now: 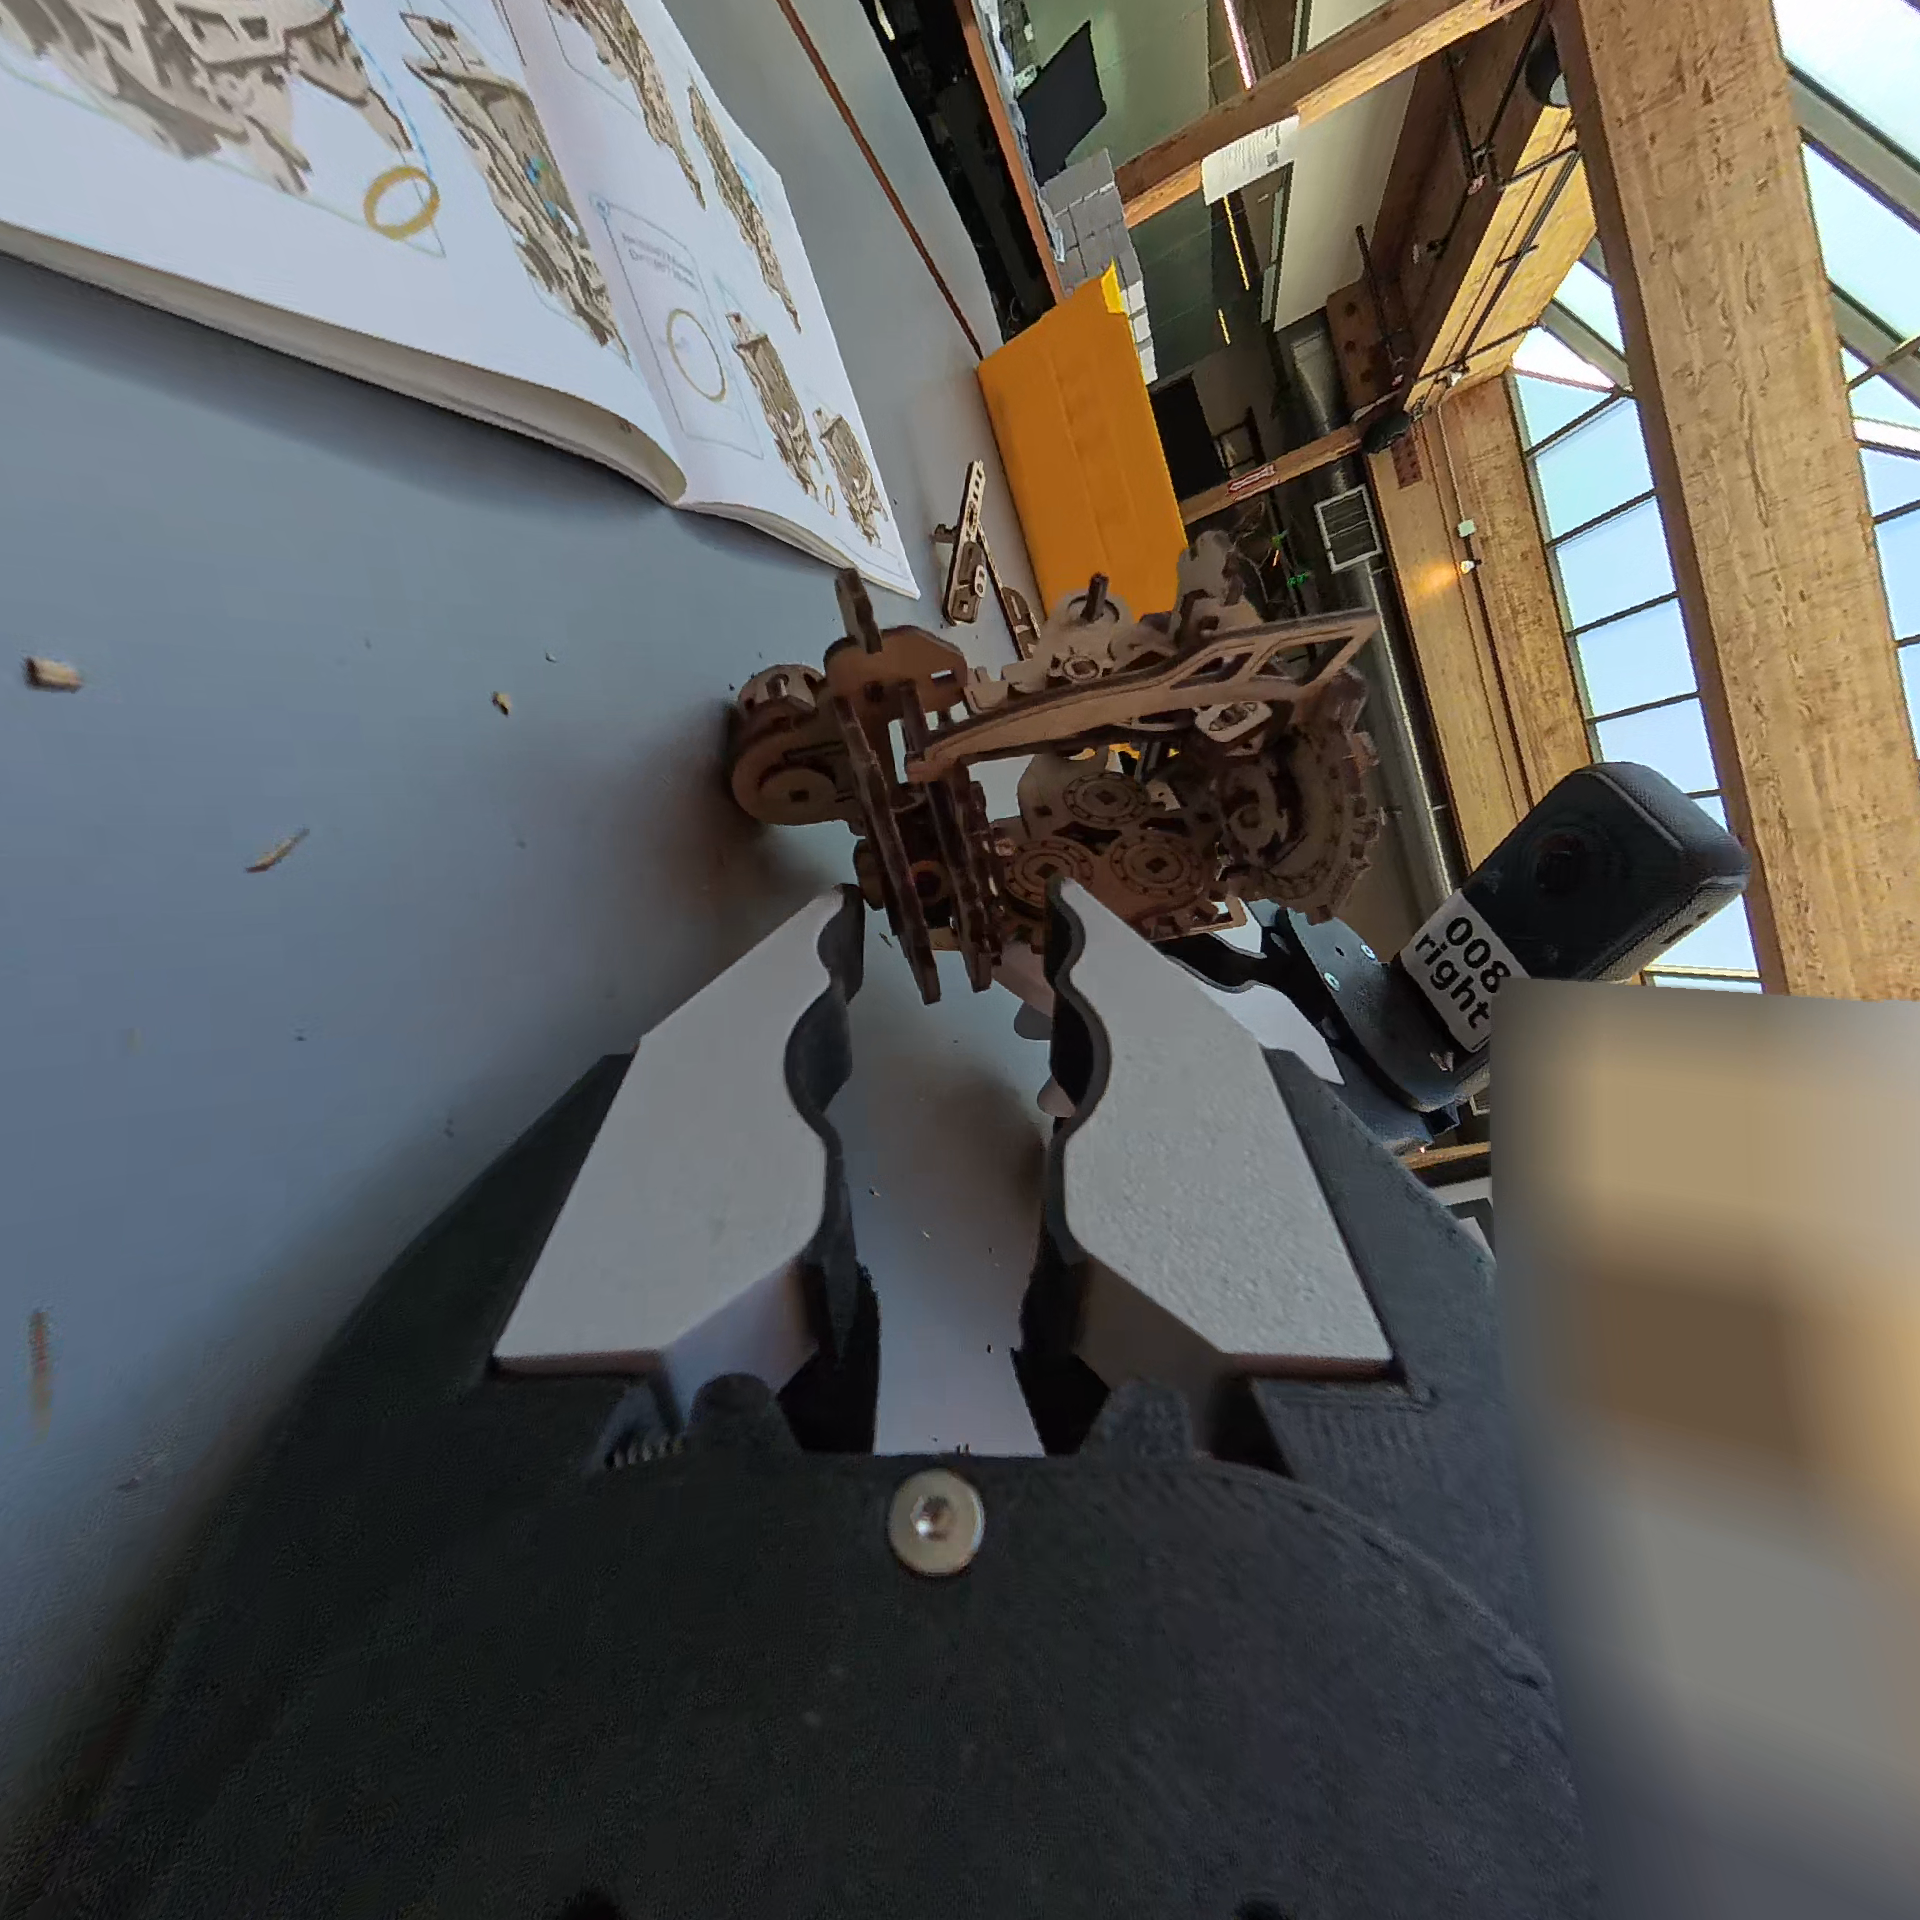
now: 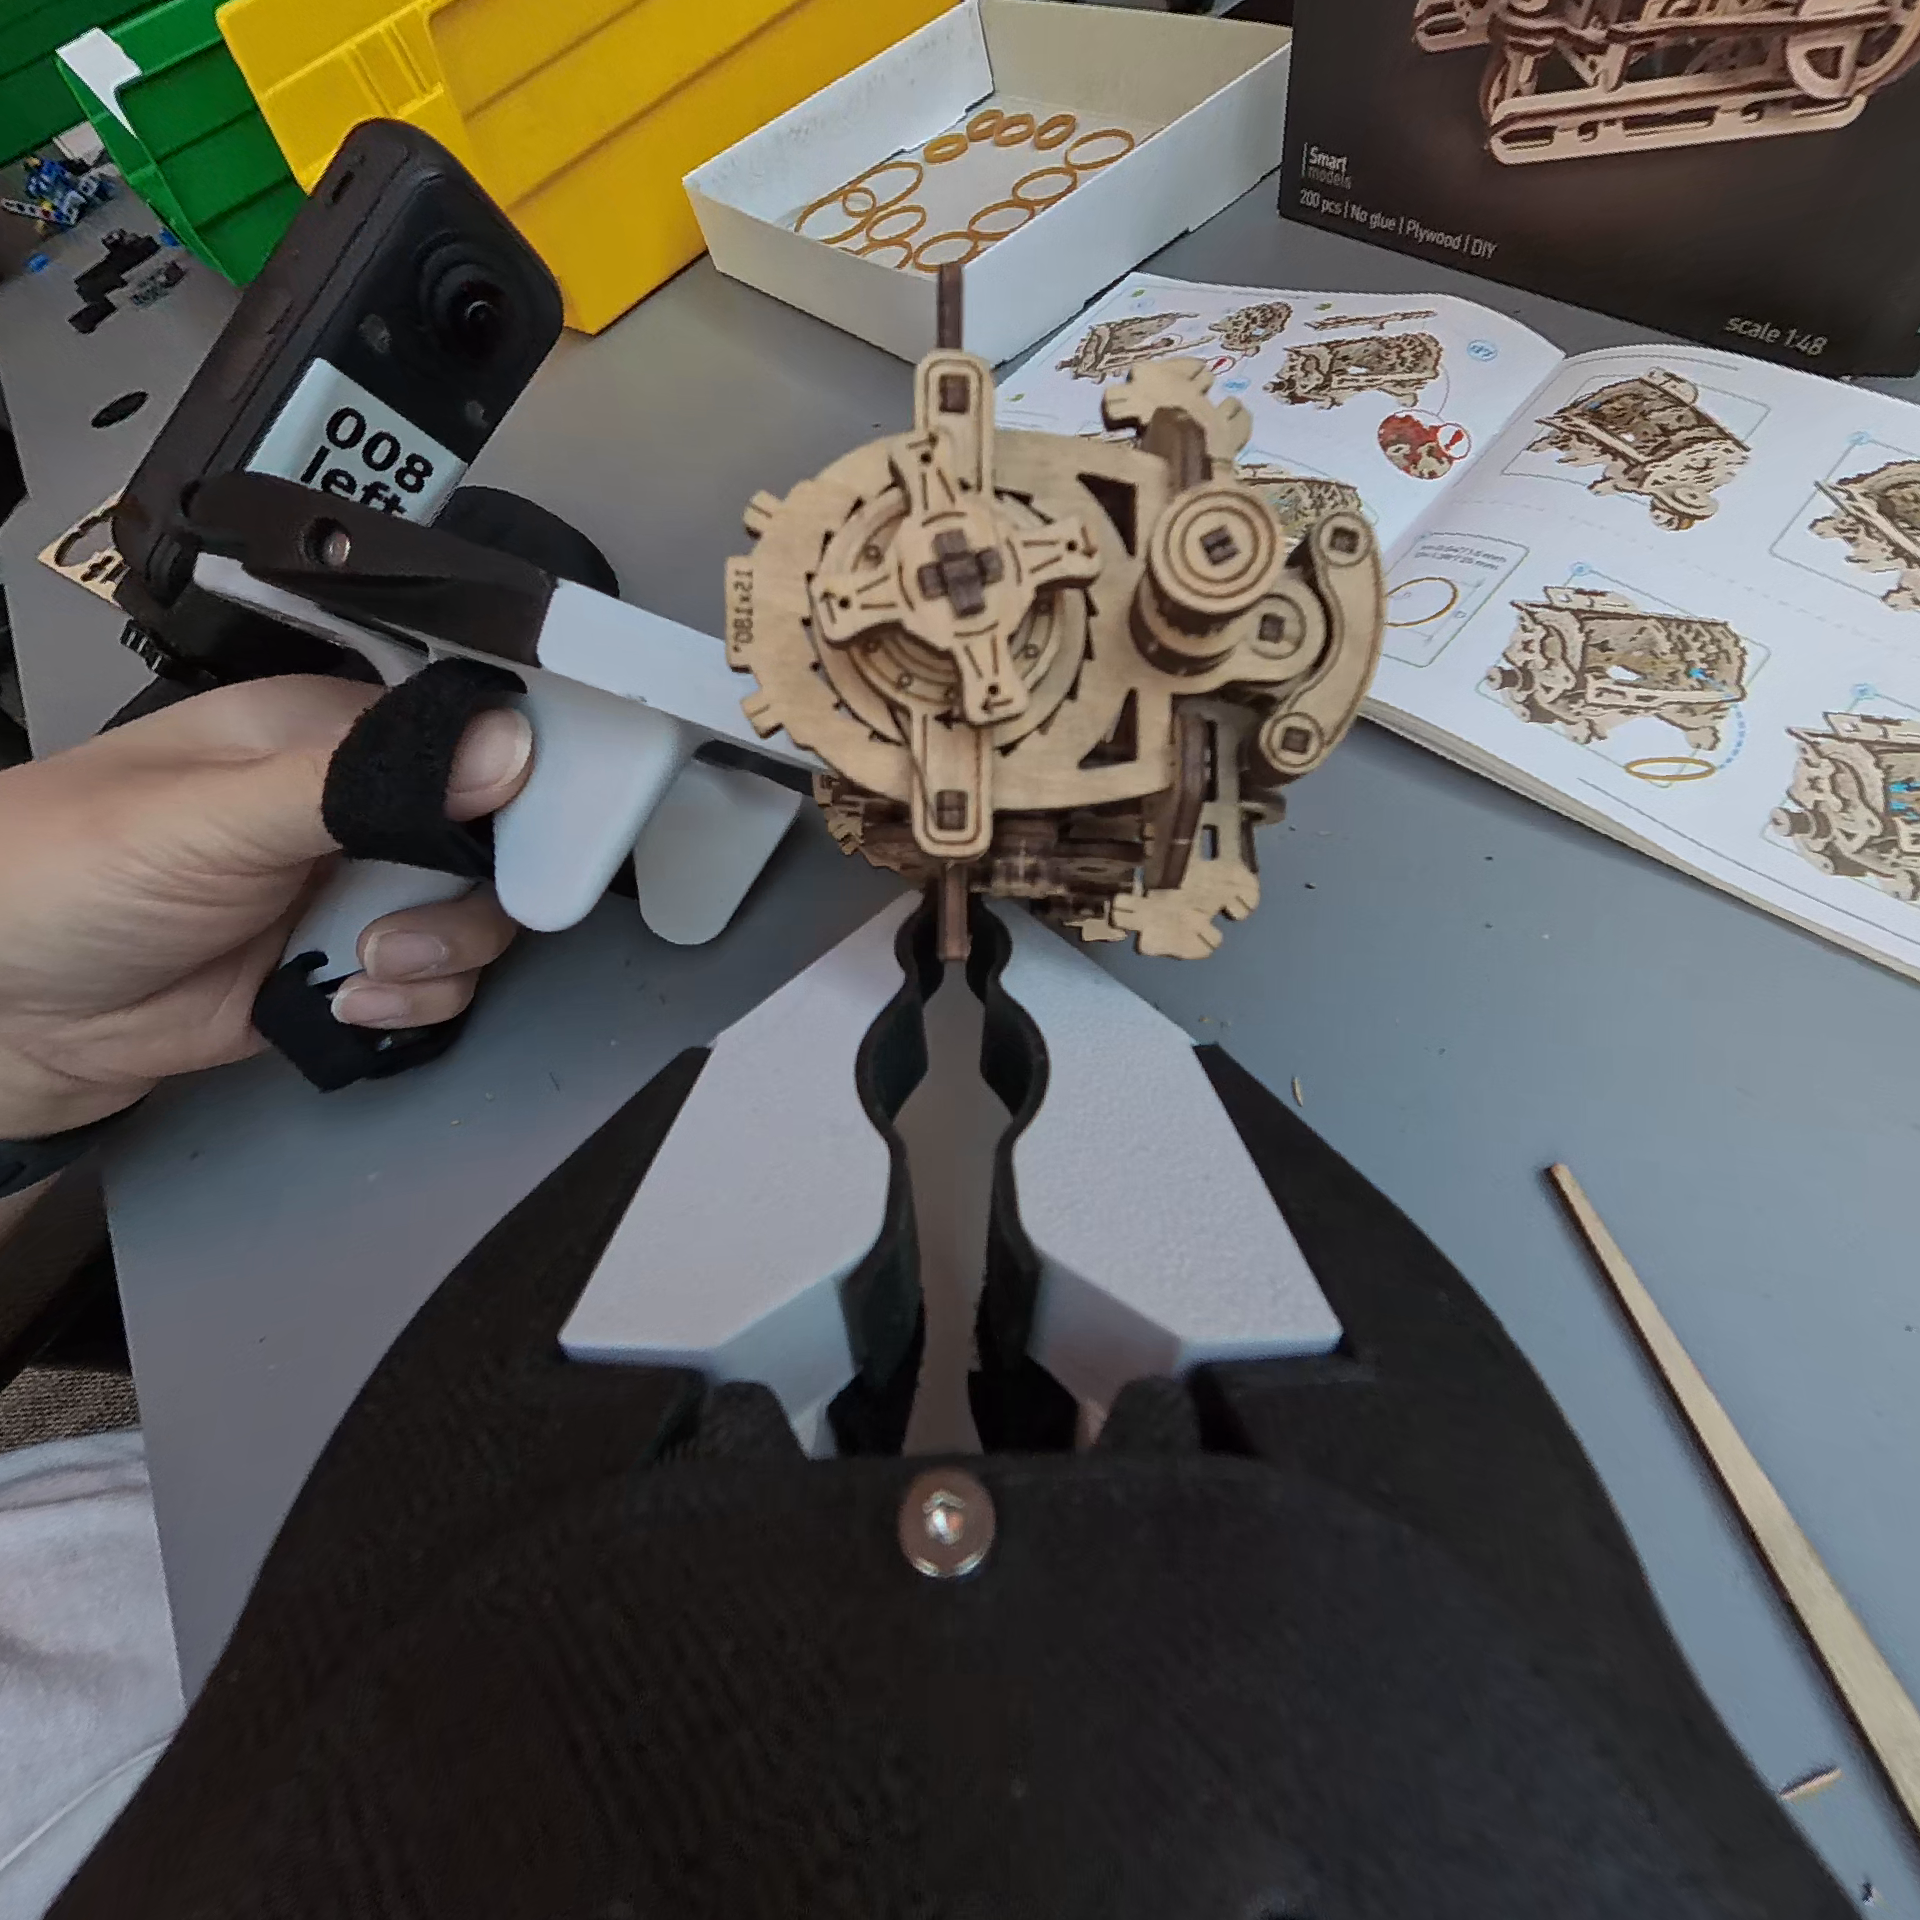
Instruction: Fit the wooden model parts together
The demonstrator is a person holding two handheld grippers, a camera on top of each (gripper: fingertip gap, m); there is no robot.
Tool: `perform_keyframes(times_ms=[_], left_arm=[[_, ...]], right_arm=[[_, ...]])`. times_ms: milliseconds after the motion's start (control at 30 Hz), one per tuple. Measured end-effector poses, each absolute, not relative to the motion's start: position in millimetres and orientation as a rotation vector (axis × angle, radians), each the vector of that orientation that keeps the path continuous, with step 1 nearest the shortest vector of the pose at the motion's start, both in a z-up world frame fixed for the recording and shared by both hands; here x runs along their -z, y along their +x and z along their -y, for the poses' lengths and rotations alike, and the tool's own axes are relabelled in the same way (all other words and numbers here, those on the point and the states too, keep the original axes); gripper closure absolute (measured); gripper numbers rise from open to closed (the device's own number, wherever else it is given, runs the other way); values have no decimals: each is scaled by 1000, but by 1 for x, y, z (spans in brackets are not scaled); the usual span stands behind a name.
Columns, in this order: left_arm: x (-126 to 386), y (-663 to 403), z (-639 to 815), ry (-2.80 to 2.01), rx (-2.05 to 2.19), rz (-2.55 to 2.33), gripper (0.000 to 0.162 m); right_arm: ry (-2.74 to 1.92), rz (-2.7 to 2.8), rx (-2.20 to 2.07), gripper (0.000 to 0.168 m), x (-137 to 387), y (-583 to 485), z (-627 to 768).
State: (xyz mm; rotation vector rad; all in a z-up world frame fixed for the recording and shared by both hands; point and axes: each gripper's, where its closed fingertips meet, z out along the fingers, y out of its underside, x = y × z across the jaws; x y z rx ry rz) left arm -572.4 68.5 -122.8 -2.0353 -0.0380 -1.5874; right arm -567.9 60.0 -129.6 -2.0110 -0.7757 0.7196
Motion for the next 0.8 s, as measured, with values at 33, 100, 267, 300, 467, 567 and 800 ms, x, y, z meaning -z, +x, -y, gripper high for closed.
perform_keyframes(times_ms=[33, 100, 267, 300, 467, 567, 800], left_arm=[[124, -572, -69, -2048, 1585, 39, 132], [127, -571, -70, -2058, 1590, 43, 137], [128, -570, -69, -2070, 1606, 35, 138], [128, -570, -68, -2071, 1613, 36, 138], [129, -569, -67, -2085, 1606, 18, 138], [130, -570, -66, -2090, 1598, 13, 139], [129, -571, -66, -2074, 1629, 36, 139]], right_arm=[[-2012, 778, -719, 167, 130, -568, -60], [-2012, 778, -710, 167, 130, -567, -61], [-2009, 796, -699, 167, 131, -567, -62], [-2009, 806, -693, 167, 131, -567, -61], [-2019, 878, -636, 166, 134, -566, -61], [-2028, 902, -610, 166, 136, -567, -61], [-2010, 908, -578, 167, 135, -568, -62]])
